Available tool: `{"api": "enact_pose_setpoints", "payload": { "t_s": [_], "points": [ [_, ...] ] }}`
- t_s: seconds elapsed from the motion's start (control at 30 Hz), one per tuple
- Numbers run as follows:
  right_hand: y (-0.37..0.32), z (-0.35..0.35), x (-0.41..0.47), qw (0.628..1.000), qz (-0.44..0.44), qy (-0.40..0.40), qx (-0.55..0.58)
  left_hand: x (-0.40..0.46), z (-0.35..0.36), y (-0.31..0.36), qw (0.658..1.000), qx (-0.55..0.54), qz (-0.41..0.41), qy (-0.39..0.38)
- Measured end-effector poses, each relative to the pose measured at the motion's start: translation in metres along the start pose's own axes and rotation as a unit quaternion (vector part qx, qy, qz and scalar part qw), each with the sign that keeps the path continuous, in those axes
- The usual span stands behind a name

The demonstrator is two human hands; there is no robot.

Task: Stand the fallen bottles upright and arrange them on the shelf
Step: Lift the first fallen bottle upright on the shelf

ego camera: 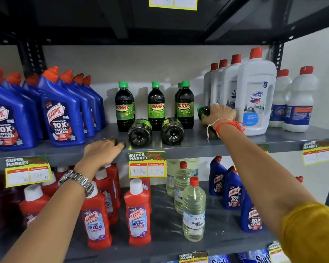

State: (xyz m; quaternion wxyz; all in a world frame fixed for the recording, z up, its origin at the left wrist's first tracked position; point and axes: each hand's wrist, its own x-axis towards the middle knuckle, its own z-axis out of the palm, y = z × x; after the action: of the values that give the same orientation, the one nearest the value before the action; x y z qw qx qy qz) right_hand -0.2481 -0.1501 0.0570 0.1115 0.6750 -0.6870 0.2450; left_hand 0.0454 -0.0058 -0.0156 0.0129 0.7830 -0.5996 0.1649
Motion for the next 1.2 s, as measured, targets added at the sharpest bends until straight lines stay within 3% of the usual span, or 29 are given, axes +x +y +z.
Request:
{"api": "enact_pose_setpoints", "payload": {
  "t_s": [0.17, 0.33, 0.4, 0.5, 0.83, 0.93, 1.07, 1.2],
  "points": [
    [0.002, -0.014, 0.000, 0.974, 0.045, 0.065, 0.214, 0.003, 0.002, 0.000, 1.000, 0.005, 0.004, 0.013],
    [-0.001, -0.025, -0.003, 0.880, 0.054, 0.074, 0.467, 0.003, 0.003, -0.001, 1.000, 0.011, 0.010, 0.022],
    [-0.002, -0.025, -0.010, 0.846, 0.032, 0.074, 0.528, 0.003, 0.003, -0.001, 1.000, 0.010, 0.011, 0.023],
    [-0.003, -0.021, -0.023, 0.827, 0.002, 0.071, 0.557, 0.003, 0.004, -0.002, 1.000, 0.002, 0.004, 0.021],
    [0.000, 0.021, -0.032, 0.816, 0.007, 0.014, 0.578, 0.000, 0.003, 0.000, 0.999, -0.023, -0.008, 0.041],
    [-0.001, 0.018, -0.033, 0.837, -0.004, 0.019, 0.547, -0.002, 0.001, 0.002, 0.999, 0.003, -0.005, 0.045],
    [-0.004, 0.023, -0.038, 0.915, -0.008, 0.077, 0.396, -0.006, -0.001, 0.004, 0.997, 0.063, 0.019, 0.031],
    [0.001, 0.020, -0.036, 0.903, 0.004, 0.065, 0.424, -0.007, -0.002, 0.003, 0.996, 0.080, 0.021, 0.024]
  ]
}}
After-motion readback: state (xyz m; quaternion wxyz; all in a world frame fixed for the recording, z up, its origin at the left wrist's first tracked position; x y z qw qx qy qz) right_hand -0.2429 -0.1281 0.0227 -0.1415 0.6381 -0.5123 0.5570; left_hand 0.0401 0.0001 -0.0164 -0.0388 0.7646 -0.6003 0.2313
